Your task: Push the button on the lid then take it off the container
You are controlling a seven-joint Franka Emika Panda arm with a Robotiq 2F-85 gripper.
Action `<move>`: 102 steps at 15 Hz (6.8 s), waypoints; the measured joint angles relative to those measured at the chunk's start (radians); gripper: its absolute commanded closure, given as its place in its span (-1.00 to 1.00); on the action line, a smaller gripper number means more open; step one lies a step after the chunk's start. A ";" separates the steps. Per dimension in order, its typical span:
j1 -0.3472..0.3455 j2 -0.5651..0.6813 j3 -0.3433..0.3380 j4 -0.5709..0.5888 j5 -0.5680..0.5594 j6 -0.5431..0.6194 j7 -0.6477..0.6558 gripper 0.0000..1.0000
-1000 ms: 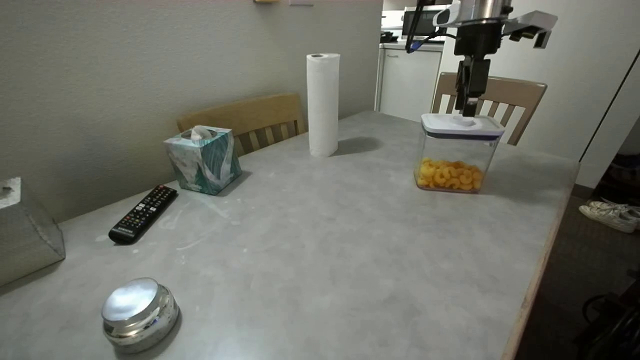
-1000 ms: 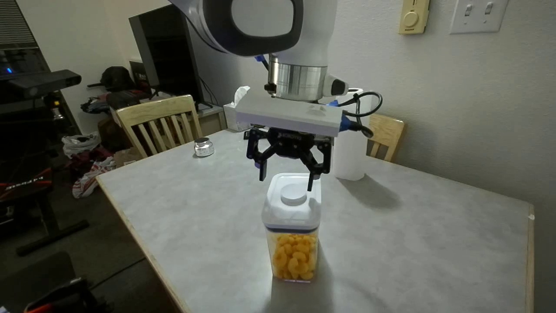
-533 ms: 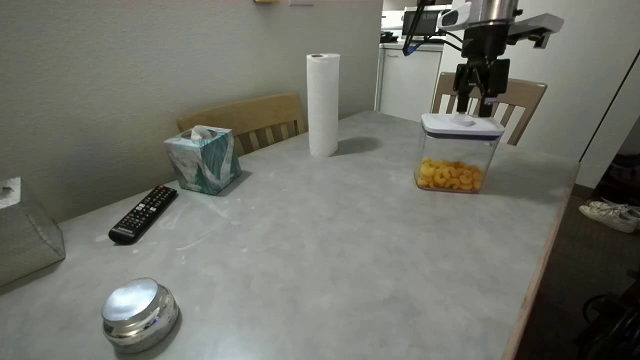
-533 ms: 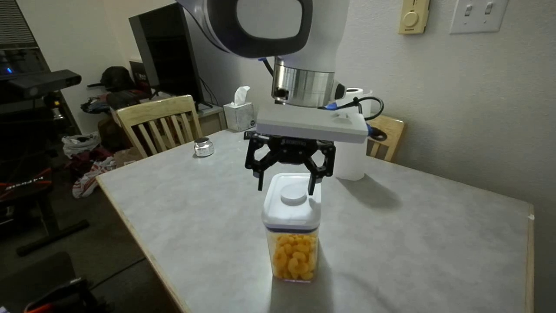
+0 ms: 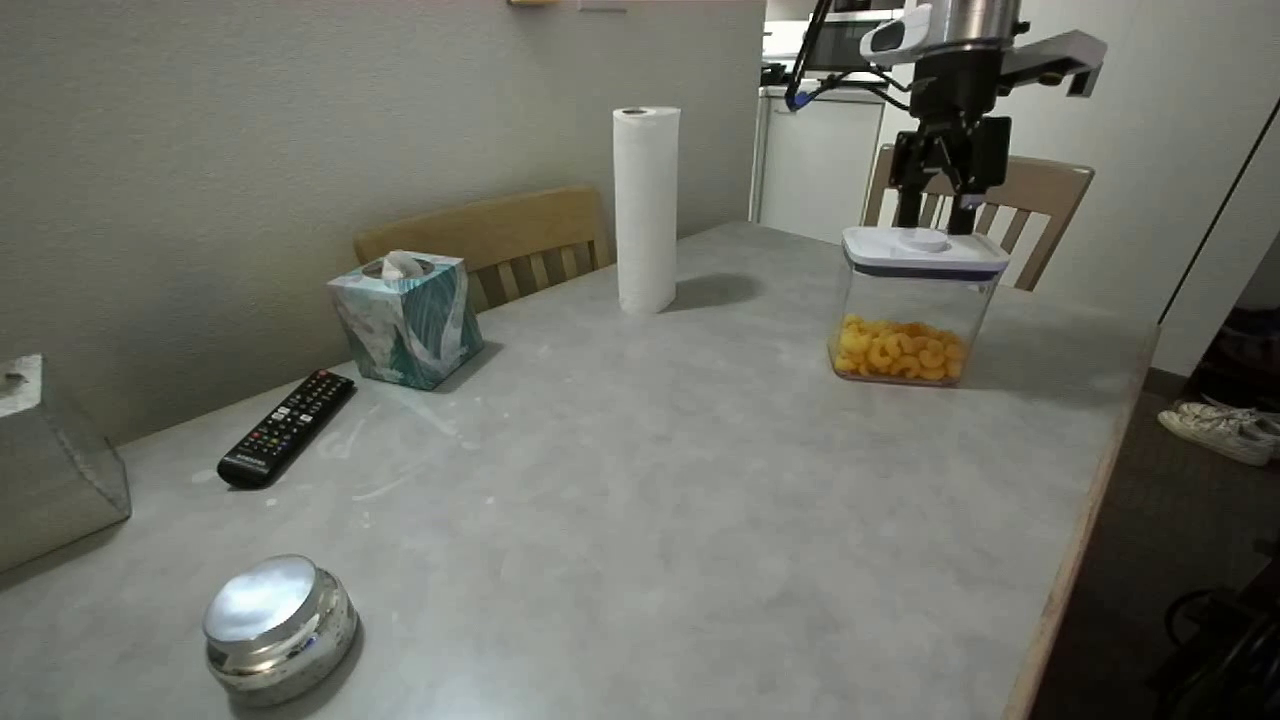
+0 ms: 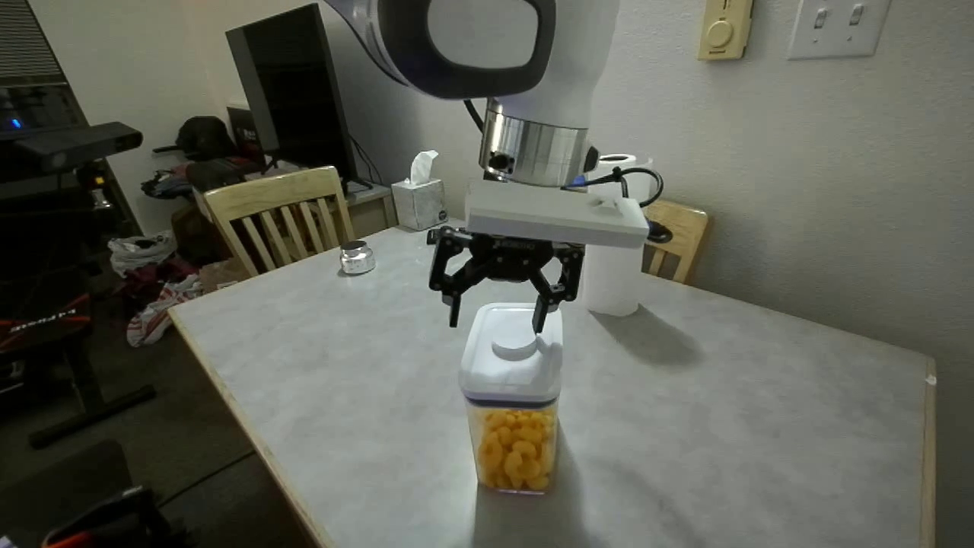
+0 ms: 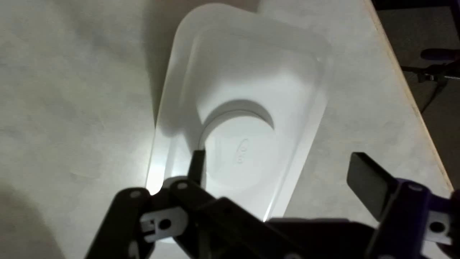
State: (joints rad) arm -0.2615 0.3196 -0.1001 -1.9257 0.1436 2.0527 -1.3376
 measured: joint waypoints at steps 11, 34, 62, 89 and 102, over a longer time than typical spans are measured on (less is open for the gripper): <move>0.026 0.062 0.001 0.063 -0.052 -0.015 0.249 -1.00; 0.030 0.052 -0.006 0.065 -0.145 -0.011 0.522 1.00; 0.056 0.000 0.018 -0.060 -0.145 -0.001 0.876 -1.00; 0.128 -0.177 0.025 -0.191 -0.096 0.004 1.028 -1.00; 0.140 -0.121 0.025 -0.172 -0.174 0.003 1.118 -1.00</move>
State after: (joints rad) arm -0.1219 0.1987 -0.0756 -2.0974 -0.0302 2.0558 -0.2197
